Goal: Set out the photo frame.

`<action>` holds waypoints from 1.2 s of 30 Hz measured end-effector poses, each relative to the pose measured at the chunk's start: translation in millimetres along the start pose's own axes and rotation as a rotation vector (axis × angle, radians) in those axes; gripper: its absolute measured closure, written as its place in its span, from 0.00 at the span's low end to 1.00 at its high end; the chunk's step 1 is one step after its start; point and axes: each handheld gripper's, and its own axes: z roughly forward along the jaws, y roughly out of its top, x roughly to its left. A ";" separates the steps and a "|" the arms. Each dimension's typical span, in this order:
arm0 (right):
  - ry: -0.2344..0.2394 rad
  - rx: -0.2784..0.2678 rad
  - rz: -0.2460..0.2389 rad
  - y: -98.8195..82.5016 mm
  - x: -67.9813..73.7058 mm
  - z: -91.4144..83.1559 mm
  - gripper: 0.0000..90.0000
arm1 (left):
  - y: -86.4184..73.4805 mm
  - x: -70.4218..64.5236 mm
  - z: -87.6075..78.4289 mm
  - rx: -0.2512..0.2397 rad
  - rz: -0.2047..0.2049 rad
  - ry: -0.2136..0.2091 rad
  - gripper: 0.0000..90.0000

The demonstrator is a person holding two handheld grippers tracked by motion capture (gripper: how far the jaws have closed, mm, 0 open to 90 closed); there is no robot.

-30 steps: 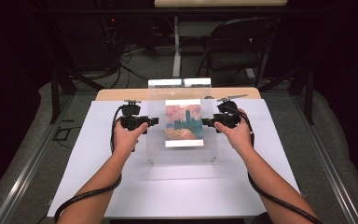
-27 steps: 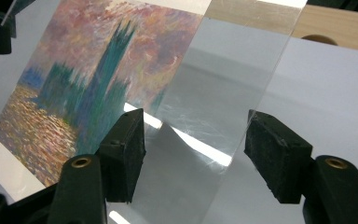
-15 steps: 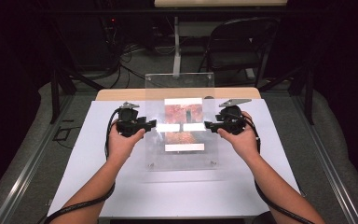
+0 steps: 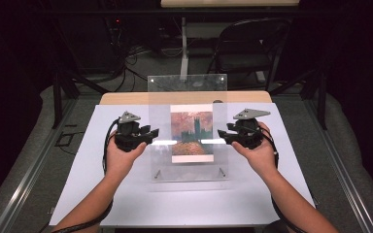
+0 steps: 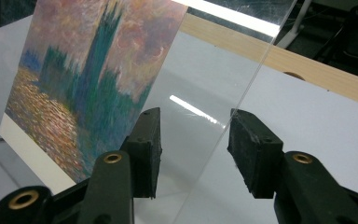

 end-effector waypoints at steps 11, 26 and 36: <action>0.001 -0.020 -0.046 -6.4 9.4 -21.8 0.70 | -11.3 -5.1 -20.2 -0.041 0.023 -0.036 0.76; 0.023 -0.056 -0.065 -21.4 24.2 -47.8 0.78 | -32.8 -14.2 -46.2 -0.087 0.050 -0.090 0.84; 0.036 -0.074 -0.055 -26.7 26.7 -52.6 0.79 | -39.0 -16.6 -49.9 -0.110 0.039 -0.102 0.85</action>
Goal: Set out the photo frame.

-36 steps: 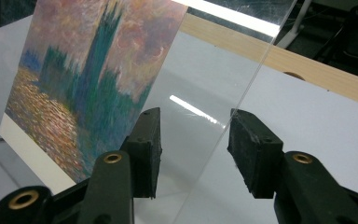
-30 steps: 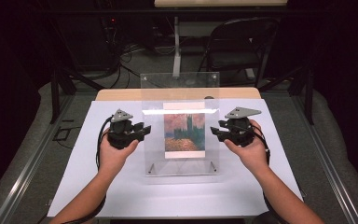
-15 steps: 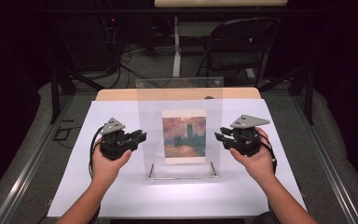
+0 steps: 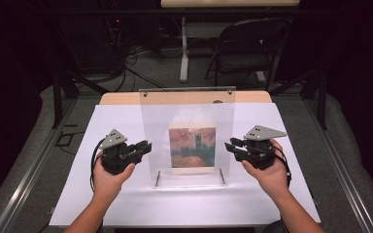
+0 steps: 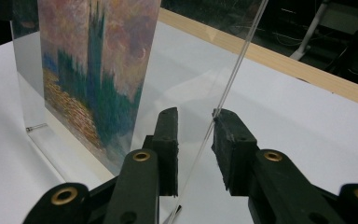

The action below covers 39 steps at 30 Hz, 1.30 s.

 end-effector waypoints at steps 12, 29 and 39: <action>0.006 -0.008 0.001 -4.7 5.7 -7.1 0.79 | -4.4 -5.2 -6.5 0.001 0.006 -0.011 0.84; 0.015 -0.016 0.004 -13.6 16.5 -18.2 0.79 | -15.6 -13.7 -16.4 -0.014 0.006 -0.032 0.83; 0.028 -0.027 0.017 -15.8 16.6 -20.2 0.78 | -16.8 -14.8 -17.5 -0.018 0.014 -0.032 0.83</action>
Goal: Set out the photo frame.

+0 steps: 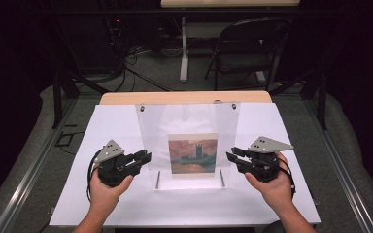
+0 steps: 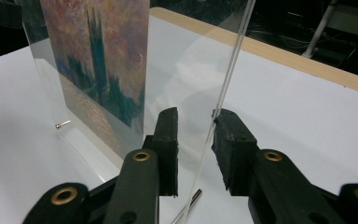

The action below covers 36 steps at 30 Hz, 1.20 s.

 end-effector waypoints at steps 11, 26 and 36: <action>0.014 0.002 0.003 1.1 -1.8 0.6 0.77 | 2.3 0.7 0.0 0.009 -0.007 -0.006 0.82; 0.041 0.014 0.011 3.5 -4.1 -1.2 0.73 | 7.1 -0.1 -4.7 0.023 -0.009 -0.012 0.73; 0.013 -0.024 -0.021 6.1 -6.1 -16.1 0.53 | 6.4 5.9 -24.8 0.006 -0.009 0.040 0.51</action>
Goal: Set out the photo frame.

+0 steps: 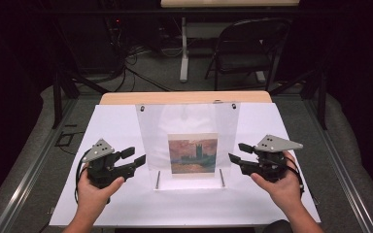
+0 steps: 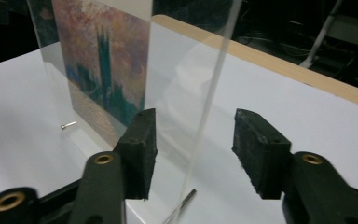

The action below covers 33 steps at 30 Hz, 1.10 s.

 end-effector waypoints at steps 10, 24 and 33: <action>-0.094 0.003 0.043 -18.4 -21.2 -20.0 0.36 | -15.5 16.7 -18.2 0.004 0.026 0.136 0.40; -0.208 0.059 0.093 -66.1 -35.9 -20.4 0.36 | -61.8 48.6 -10.1 0.056 -0.070 0.254 0.39; -0.224 0.086 0.121 -86.3 -40.4 2.2 0.36 | -89.4 66.8 1.8 0.095 -0.137 0.298 0.40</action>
